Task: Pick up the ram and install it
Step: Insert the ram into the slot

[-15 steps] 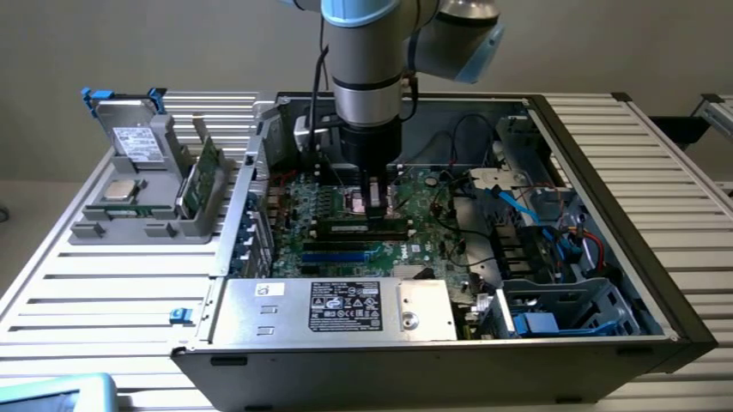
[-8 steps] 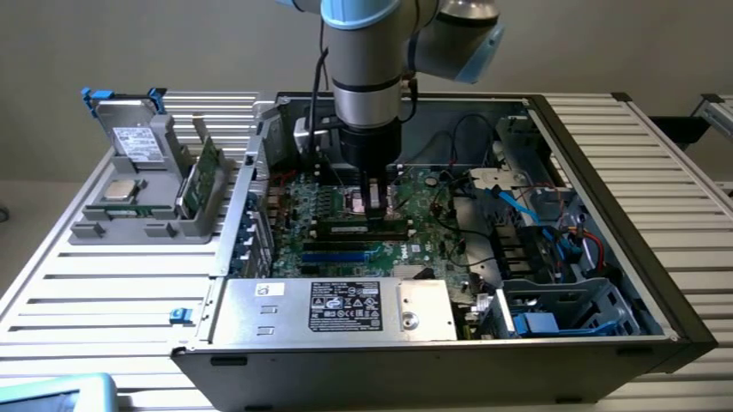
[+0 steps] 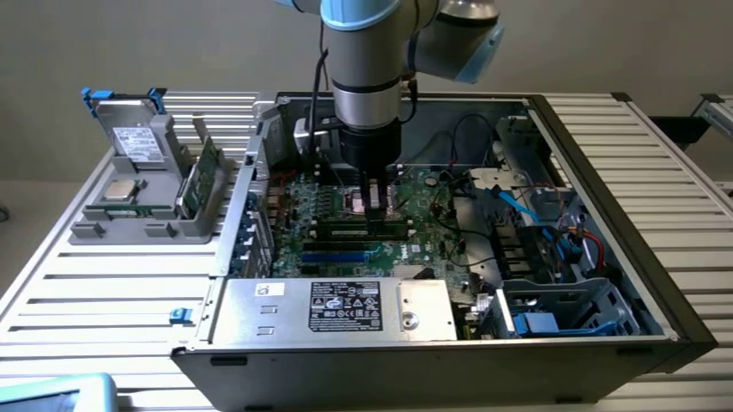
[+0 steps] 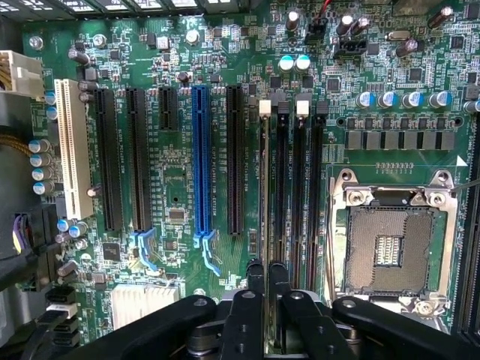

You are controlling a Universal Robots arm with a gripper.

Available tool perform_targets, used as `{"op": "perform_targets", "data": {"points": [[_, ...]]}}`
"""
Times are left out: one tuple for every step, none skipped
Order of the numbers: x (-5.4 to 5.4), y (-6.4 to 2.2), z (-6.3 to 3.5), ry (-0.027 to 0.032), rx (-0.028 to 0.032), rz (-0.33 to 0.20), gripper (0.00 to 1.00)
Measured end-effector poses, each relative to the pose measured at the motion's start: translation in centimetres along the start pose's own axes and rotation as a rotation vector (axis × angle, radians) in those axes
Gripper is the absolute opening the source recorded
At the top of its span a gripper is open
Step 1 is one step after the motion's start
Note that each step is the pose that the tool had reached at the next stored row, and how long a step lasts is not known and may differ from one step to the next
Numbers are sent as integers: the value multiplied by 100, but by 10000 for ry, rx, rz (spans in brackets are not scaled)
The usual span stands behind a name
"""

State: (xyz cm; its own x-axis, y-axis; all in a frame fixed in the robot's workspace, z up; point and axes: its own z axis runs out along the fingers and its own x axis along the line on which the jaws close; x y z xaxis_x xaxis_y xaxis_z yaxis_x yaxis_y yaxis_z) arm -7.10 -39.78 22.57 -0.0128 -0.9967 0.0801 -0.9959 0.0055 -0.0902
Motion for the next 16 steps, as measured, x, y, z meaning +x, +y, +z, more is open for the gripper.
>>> {"op": "perform_targets", "data": {"points": [[0, 0, -1, -1, 0, 0, 21], [1, -5, -8, 0, -1, 0, 21], [1, -13, -20, 0, -7, 1, 21], [3, -33, -38, 1, -27, -1, 21], [5, -55, -57, 0, -53, -4, 21], [8, -79, -80, 2, -91, -8, 21], [10, -103, -102, 2, -131, -12, 21], [12, -125, -125, 1, -171, -14, 21], [15, -147, -150, 2, -209, -16, 21], [19, -171, -181, 1, -243, -19, 21], [24, -196, -211, 3, -275, -22, 21], [28, -224, -236, 2, -307, -26, 21], [32, -251, -254, 3, -335, -27, 21], [34, -277, -263, 3, -358, -29, 21], [35, -291, -263, 2, -367, -29, 21], [36, -295, -262, 1, -388, -32, 21]]}}
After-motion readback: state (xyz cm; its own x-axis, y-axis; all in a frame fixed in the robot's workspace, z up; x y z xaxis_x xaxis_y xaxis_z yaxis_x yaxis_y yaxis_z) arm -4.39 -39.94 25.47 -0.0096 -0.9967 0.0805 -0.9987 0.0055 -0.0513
